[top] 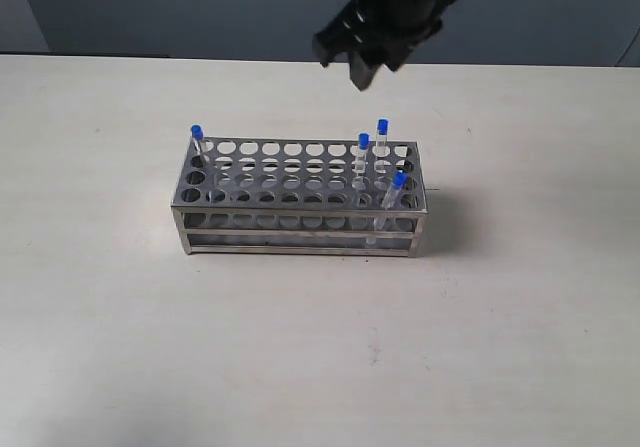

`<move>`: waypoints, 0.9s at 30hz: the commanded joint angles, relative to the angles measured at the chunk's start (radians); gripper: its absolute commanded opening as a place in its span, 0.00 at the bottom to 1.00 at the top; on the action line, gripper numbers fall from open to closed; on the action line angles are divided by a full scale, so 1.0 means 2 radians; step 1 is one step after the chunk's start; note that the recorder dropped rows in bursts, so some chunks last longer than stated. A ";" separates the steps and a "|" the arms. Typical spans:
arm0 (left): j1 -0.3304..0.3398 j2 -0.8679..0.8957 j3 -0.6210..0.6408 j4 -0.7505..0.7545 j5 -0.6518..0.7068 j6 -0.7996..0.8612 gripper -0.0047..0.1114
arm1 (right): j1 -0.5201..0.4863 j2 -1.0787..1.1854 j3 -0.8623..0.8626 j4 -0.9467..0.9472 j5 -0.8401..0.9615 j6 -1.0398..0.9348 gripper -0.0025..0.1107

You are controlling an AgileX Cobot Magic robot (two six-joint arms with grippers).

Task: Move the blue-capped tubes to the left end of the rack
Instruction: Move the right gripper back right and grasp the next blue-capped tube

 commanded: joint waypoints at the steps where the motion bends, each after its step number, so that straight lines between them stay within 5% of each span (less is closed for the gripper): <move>1: -0.002 -0.002 -0.001 0.000 0.000 -0.001 0.05 | -0.023 -0.036 0.094 0.005 0.005 0.000 0.42; 27: -0.002 -0.002 -0.001 0.000 0.000 -0.001 0.05 | -0.027 -0.072 0.237 0.101 -0.097 -0.024 0.42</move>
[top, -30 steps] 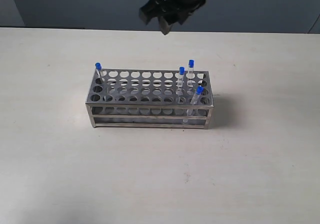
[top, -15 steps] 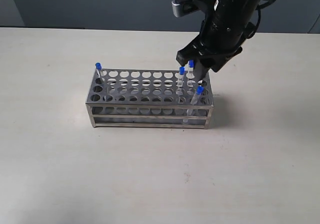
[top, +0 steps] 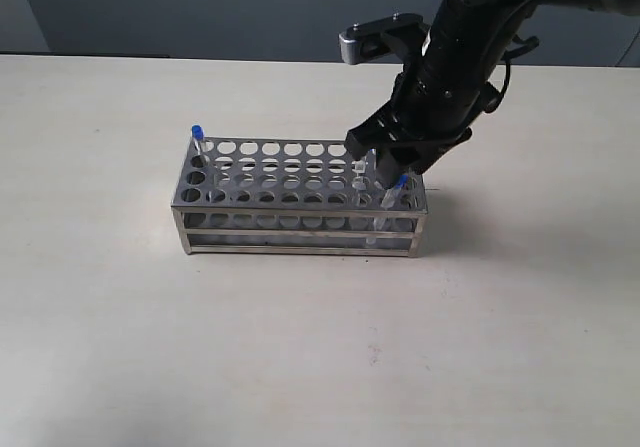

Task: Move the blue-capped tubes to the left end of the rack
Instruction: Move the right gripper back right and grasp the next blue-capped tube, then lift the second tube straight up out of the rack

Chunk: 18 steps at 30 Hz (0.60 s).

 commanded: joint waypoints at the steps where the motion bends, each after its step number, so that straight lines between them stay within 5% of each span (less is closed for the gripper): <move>1: -0.002 -0.002 -0.001 0.000 0.000 -0.001 0.05 | -0.001 -0.003 0.013 0.014 -0.022 -0.005 0.42; 10: -0.002 -0.002 -0.001 0.000 0.000 -0.001 0.05 | -0.001 -0.003 0.027 0.016 -0.045 -0.006 0.15; 18: -0.002 -0.002 -0.001 0.000 -0.001 -0.001 0.05 | -0.001 -0.003 0.028 0.015 -0.048 -0.007 0.31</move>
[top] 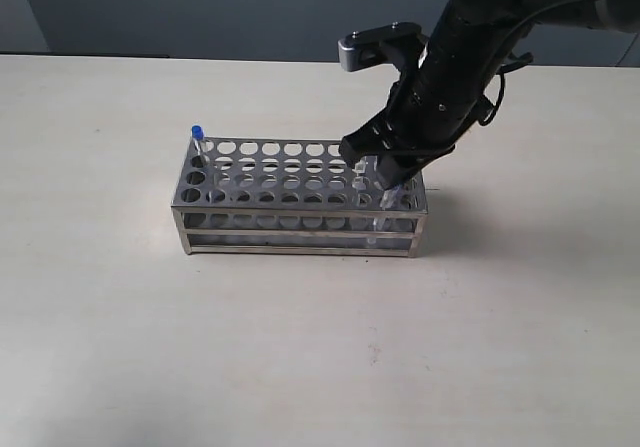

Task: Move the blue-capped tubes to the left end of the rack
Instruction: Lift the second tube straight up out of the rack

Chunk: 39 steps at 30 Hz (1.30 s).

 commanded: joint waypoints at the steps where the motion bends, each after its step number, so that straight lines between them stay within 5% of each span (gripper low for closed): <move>1: -0.002 -0.002 -0.001 0.000 -0.001 -0.001 0.05 | -0.001 -0.003 0.003 -0.002 -0.003 -0.004 0.34; 16: -0.002 -0.002 -0.001 0.000 -0.001 -0.001 0.05 | -0.001 0.010 0.013 -0.002 -0.010 -0.004 0.39; 19: -0.002 -0.002 -0.001 0.000 -0.001 -0.001 0.05 | -0.001 0.013 0.013 -0.002 -0.011 -0.004 0.30; 23: -0.002 -0.002 -0.001 0.000 0.000 -0.001 0.05 | -0.001 0.012 0.013 -0.004 -0.011 -0.007 0.02; 39: -0.002 -0.002 -0.001 -0.001 0.001 -0.001 0.05 | -0.001 -0.100 0.012 -0.002 -0.009 -0.045 0.02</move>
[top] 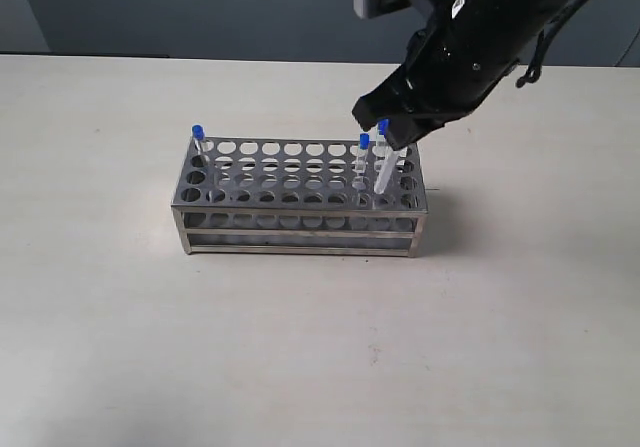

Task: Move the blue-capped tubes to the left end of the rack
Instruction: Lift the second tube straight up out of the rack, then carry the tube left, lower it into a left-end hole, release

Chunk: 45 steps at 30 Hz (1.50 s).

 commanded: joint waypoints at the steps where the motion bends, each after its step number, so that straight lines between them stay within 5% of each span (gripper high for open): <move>1: -0.002 -0.002 -0.001 -0.001 0.001 -0.001 0.05 | -0.001 -0.017 0.000 0.001 -0.012 -0.030 0.02; 10: -0.002 -0.002 -0.001 -0.001 0.001 -0.001 0.05 | 0.049 0.001 -0.029 0.032 -0.086 -0.126 0.02; 24: -0.002 -0.002 -0.001 0.000 0.001 -0.001 0.05 | 0.126 0.204 -0.286 0.023 -0.006 -0.170 0.02; 45: -0.002 -0.002 -0.001 0.000 0.000 -0.001 0.05 | 0.131 0.250 -0.290 0.055 -0.064 -0.171 0.02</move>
